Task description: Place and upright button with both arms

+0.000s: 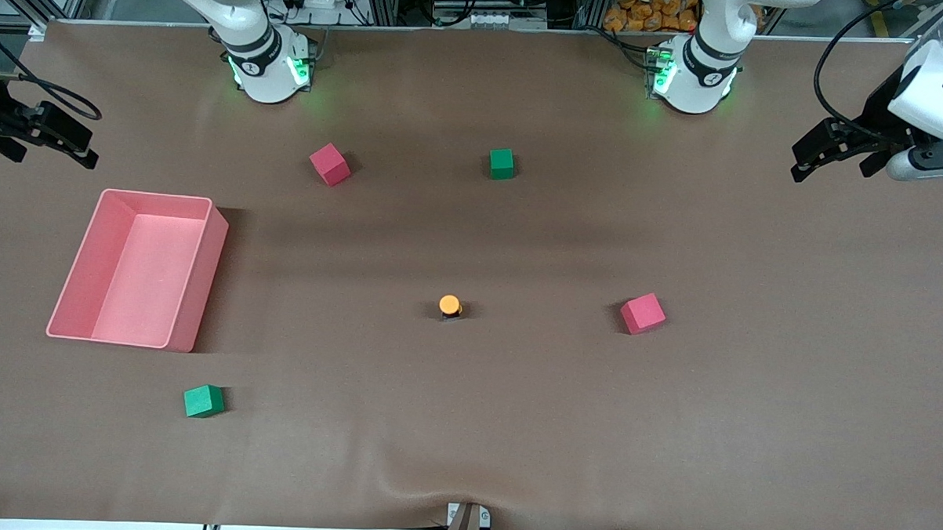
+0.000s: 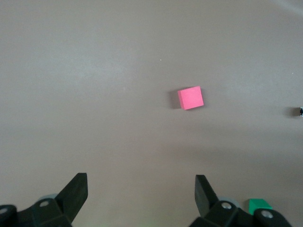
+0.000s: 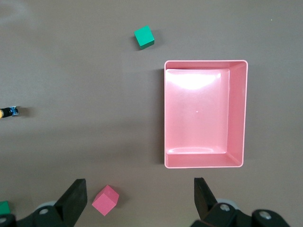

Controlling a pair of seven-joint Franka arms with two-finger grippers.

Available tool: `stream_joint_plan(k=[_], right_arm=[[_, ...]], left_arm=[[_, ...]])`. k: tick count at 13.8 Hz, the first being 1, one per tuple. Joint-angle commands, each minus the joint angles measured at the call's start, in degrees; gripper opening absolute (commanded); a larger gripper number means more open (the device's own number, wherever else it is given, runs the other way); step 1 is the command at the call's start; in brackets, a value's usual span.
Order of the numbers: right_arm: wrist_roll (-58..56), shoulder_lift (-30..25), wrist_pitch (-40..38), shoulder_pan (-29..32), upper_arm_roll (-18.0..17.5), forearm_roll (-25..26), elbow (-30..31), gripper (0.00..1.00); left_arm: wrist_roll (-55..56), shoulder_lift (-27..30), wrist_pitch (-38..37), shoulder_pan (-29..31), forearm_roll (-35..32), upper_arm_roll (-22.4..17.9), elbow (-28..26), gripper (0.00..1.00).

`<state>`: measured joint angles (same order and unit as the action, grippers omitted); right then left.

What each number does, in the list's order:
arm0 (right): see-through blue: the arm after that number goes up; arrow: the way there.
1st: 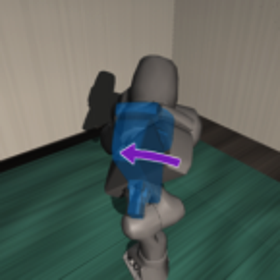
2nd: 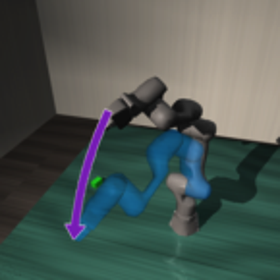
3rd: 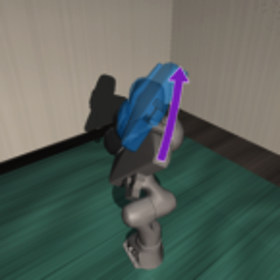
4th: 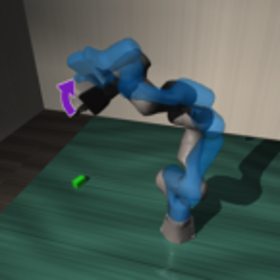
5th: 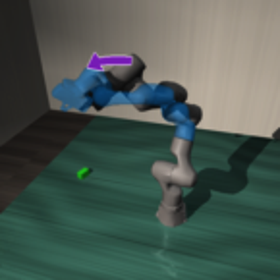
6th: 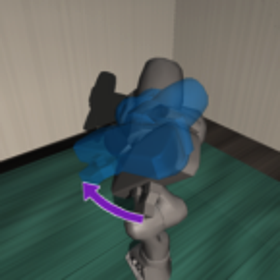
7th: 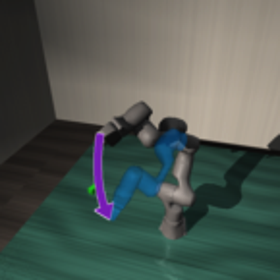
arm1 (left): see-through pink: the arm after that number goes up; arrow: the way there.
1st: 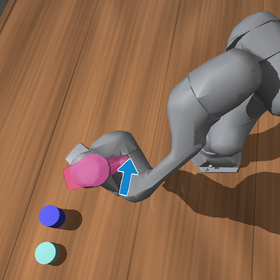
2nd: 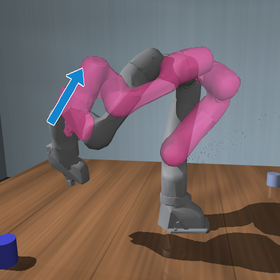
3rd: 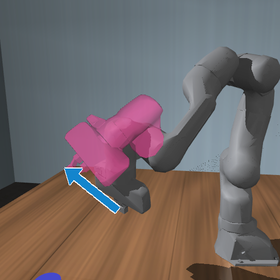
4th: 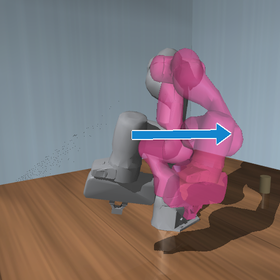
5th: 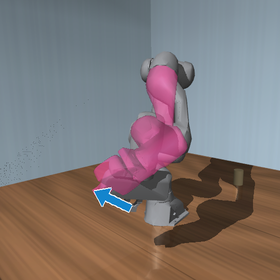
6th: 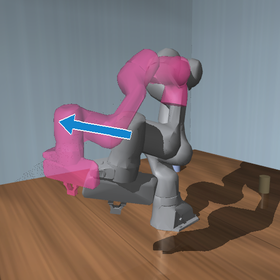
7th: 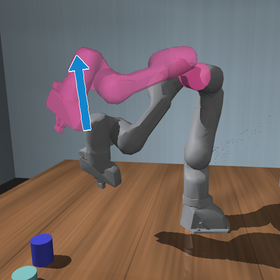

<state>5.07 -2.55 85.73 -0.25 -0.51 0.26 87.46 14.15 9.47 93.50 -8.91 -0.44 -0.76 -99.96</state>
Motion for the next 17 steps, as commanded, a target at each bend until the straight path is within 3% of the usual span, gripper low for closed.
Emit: stream_joint_plan(k=[1,5,17], right_arm=[[-0.59,0.35,-0.74,0.42,-0.10,-0.96,-0.89,1.00],[-0.59,0.35,-0.74,0.42,-0.10,-0.96,-0.89,1.00],[-0.59,0.35,-0.74,0.51,-0.10,-0.96,-0.89,1.00]], left_arm=[[-1.84,-1.81,-0.33,0.39,-2.28,0.33,3.43,1.00],[-1.84,-4.98,-4.28,-0.31,-2.11,0.15,8.98,1.00],[-2.20,-7.10,-7.28,0.39,-2.19,0.33,10.48,1.00]])
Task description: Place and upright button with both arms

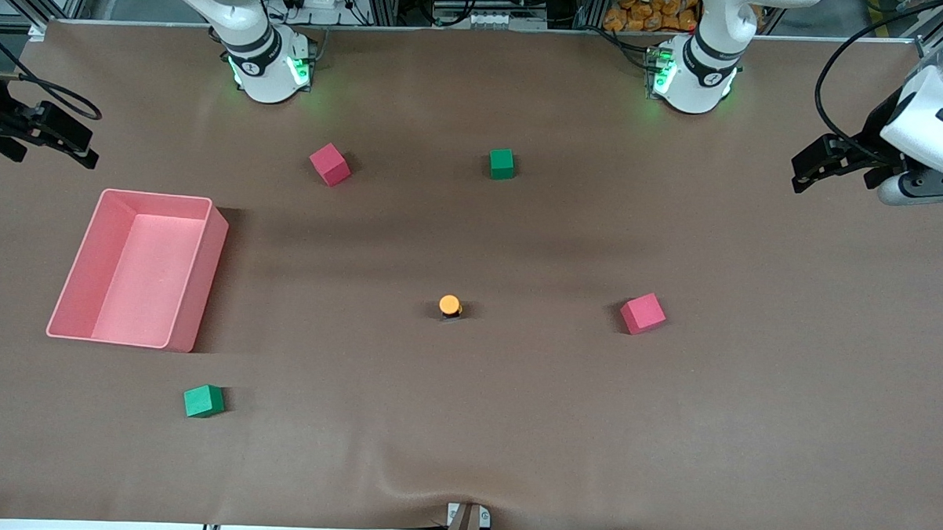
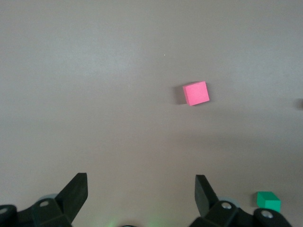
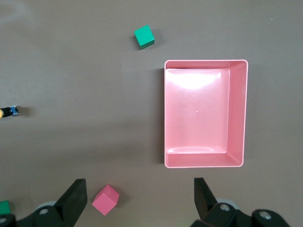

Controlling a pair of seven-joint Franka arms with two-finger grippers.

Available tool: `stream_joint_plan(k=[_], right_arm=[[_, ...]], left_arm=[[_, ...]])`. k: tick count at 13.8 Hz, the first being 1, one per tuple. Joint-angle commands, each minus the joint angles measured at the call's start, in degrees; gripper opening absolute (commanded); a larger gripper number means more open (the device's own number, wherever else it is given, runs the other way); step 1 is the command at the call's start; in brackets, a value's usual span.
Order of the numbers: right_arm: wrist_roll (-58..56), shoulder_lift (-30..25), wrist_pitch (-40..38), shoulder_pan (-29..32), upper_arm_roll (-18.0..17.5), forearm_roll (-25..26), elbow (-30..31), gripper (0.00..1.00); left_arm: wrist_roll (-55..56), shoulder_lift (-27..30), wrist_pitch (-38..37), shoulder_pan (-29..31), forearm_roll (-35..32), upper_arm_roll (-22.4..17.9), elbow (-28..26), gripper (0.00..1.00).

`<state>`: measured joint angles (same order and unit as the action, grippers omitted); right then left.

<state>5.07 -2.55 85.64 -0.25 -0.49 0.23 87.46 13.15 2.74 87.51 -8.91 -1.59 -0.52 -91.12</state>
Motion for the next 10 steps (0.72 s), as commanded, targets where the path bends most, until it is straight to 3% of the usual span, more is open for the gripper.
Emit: stream_joint_plan(k=[1,4,6,10], right_arm=[[-0.50,0.35,-0.74,0.51,-0.12,-1.02,-0.89,1.00],[-0.50,0.35,-0.74,0.60,-0.12,-1.02,-0.80,1.00],[-0.59,0.35,-0.66,0.60,-0.12,-1.02,-0.80,1.00],[-0.59,0.35,-0.66,0.69,-0.12,-1.02,-0.80,1.00]], left_arm=[[-1.20,-0.36,-0.94,0.30,-1.13,0.08,1.64,1.00],[-1.20,-0.28,0.90,2.73,-1.04,1.13,1.47,1.00],[-1.11,-0.28,1.25,9.50,-0.87,8.84,1.47,1.00],[-0.85,1.04,1.17,9.87,-0.87,8.96,-0.46,1.00]])
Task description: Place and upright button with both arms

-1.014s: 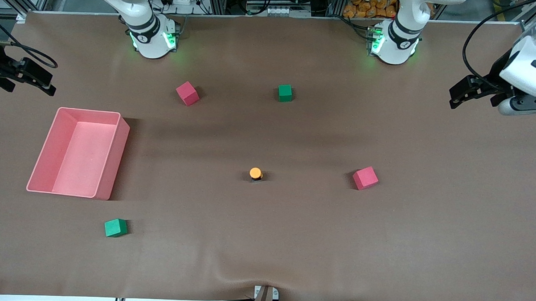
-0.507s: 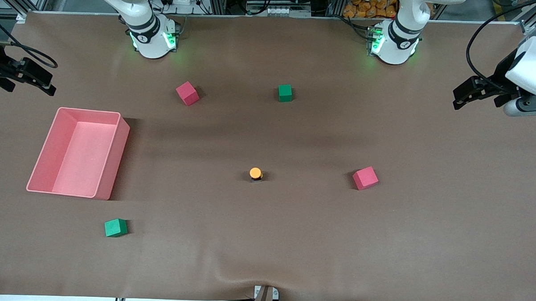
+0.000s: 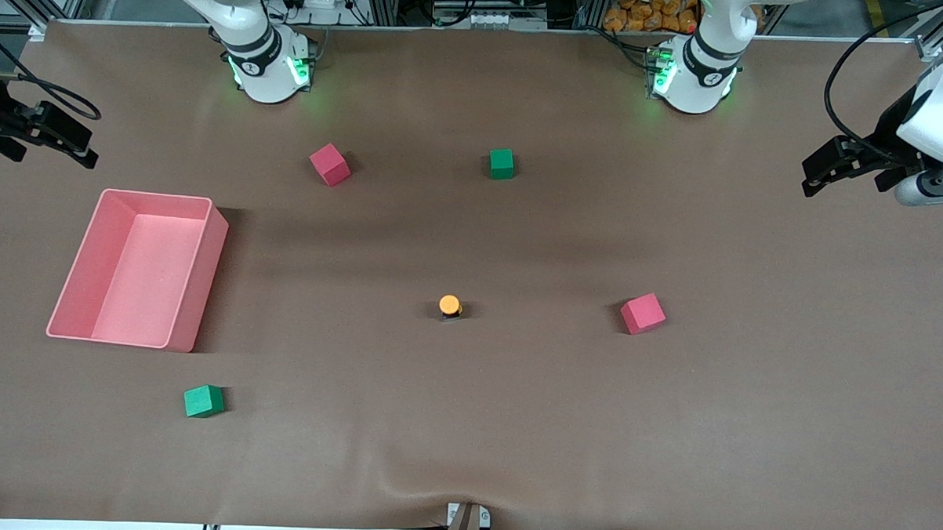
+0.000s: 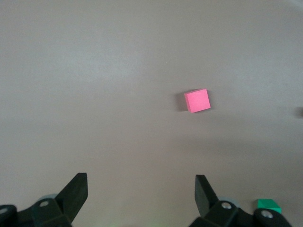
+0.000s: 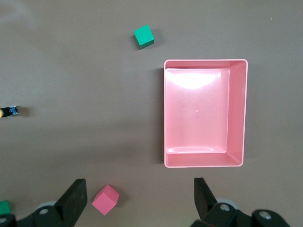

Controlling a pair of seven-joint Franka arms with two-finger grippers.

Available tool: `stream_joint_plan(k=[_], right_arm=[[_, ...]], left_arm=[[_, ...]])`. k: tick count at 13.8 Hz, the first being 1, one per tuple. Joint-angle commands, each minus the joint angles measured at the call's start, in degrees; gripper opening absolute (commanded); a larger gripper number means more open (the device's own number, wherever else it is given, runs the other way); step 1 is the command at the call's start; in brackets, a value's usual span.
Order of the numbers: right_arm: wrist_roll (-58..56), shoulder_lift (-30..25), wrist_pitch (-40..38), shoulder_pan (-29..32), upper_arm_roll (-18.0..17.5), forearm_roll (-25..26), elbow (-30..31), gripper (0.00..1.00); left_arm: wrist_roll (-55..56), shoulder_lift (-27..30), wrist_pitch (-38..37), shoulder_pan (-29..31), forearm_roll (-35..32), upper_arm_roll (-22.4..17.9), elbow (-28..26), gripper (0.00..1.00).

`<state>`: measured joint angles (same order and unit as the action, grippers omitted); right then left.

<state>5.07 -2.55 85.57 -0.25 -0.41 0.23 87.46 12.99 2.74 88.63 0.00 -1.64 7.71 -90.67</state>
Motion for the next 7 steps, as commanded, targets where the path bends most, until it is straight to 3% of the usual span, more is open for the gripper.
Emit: stream_joint_plan(k=[1,7], right_arm=[[-0.59,0.35,-0.58,0.77,-0.21,-1.02,-0.80,1.00],[-0.59,0.35,-0.58,0.77,-0.21,-1.02,-0.80,1.00]], left_arm=[[-0.17,1.48,-0.38,0.97,-0.82,0.73,-1.78,1.00],[-0.16,0.69,-1.44,0.88,-0.82,0.64,-0.65,1.00]])
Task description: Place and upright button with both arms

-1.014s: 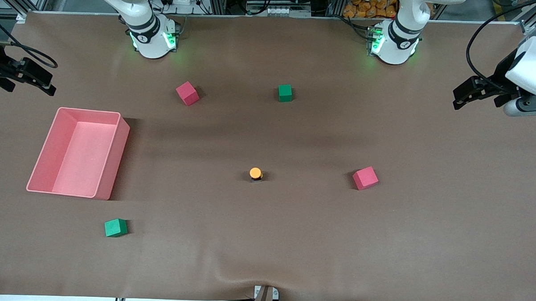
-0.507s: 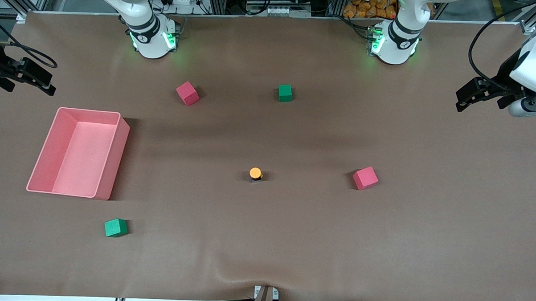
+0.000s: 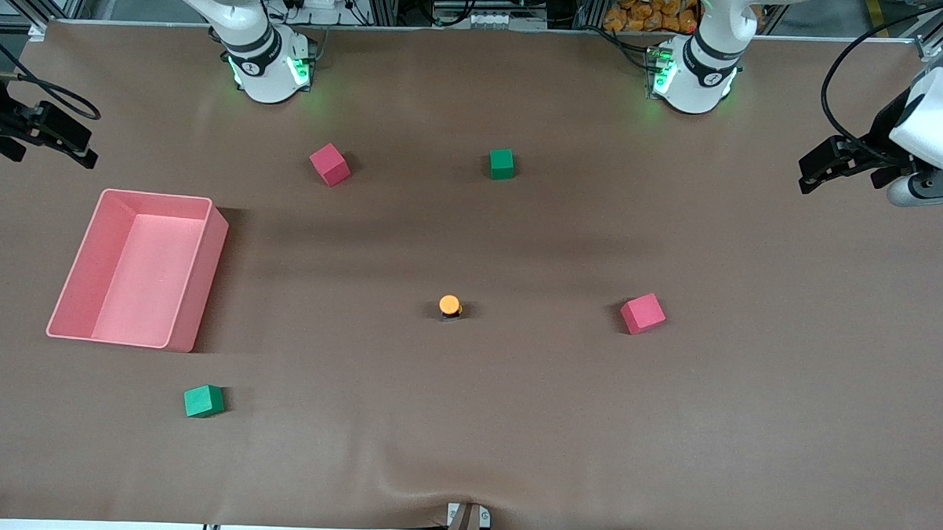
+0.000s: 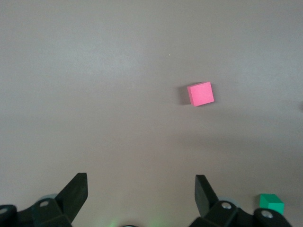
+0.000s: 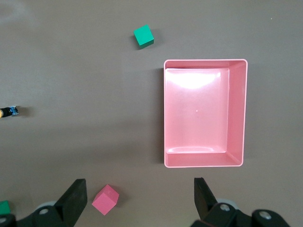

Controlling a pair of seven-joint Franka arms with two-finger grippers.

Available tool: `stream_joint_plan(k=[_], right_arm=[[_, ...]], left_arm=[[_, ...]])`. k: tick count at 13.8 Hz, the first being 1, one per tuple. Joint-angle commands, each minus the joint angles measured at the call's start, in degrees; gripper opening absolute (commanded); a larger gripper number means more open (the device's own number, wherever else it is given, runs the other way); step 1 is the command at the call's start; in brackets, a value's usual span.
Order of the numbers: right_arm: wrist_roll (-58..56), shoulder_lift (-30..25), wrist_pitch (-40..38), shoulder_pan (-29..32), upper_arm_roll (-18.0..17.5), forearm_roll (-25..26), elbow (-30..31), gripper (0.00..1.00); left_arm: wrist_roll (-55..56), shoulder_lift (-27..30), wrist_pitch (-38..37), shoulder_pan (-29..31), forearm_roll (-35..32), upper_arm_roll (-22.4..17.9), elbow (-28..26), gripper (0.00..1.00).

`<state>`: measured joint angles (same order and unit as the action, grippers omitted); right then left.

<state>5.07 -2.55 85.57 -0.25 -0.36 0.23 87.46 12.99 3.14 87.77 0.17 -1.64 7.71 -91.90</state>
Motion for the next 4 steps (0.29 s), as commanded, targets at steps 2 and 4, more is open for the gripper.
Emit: stream_joint_plan(k=[2,4], right_arm=[[-0.59,0.35,-0.58,0.77,-0.26,-1.02,-0.80,1.00],[-0.59,0.35,-0.58,0.60,-0.26,-1.02,-0.80,1.00]], left_arm=[[-0.07,0.29,-0.94,0.97,-0.47,0.64,0.76,1.00],[-0.25,0.64,-1.03,1.15,-0.29,0.56,0.76,1.00]])
